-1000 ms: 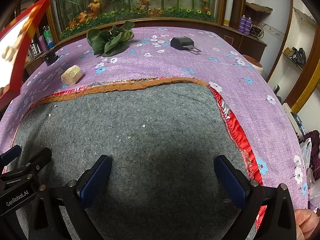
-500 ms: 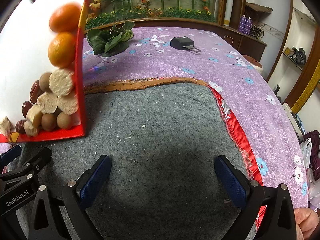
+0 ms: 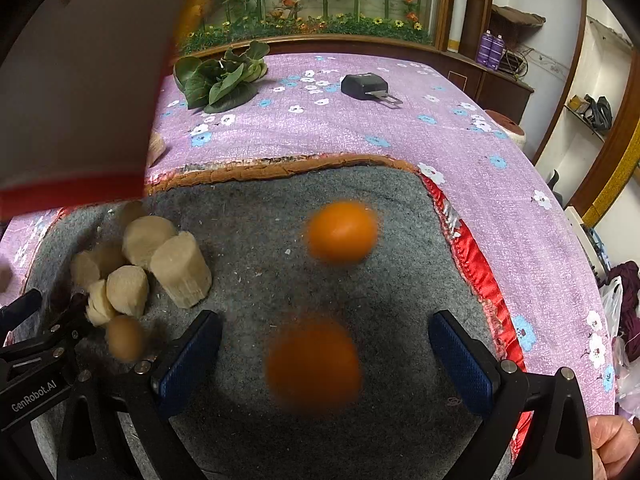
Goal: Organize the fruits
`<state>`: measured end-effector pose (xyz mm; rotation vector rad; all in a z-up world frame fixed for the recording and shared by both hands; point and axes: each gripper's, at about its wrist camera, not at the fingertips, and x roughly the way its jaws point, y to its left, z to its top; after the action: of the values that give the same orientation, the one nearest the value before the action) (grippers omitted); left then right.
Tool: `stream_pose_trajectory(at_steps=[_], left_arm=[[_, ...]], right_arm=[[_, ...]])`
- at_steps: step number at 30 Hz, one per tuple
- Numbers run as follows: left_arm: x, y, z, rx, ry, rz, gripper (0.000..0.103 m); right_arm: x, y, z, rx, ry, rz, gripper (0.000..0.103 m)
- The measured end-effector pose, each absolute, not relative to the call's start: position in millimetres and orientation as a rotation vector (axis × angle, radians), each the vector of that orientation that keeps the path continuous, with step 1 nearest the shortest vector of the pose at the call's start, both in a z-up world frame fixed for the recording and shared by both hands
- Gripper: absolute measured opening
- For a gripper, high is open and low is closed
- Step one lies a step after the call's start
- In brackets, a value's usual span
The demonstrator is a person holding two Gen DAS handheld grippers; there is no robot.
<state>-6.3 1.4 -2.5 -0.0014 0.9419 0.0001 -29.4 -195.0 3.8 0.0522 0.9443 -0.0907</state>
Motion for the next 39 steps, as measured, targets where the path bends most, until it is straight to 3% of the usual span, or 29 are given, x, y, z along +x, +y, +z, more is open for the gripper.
stream_pose_trajectory(at_steps=[39], left_arm=[[-7.3, 0.8, -4.7, -0.001, 0.943, 0.000, 0.103]], right_arm=[[-28.7, -194.1, 0.9, 0.047, 0.944, -0.090, 0.103]])
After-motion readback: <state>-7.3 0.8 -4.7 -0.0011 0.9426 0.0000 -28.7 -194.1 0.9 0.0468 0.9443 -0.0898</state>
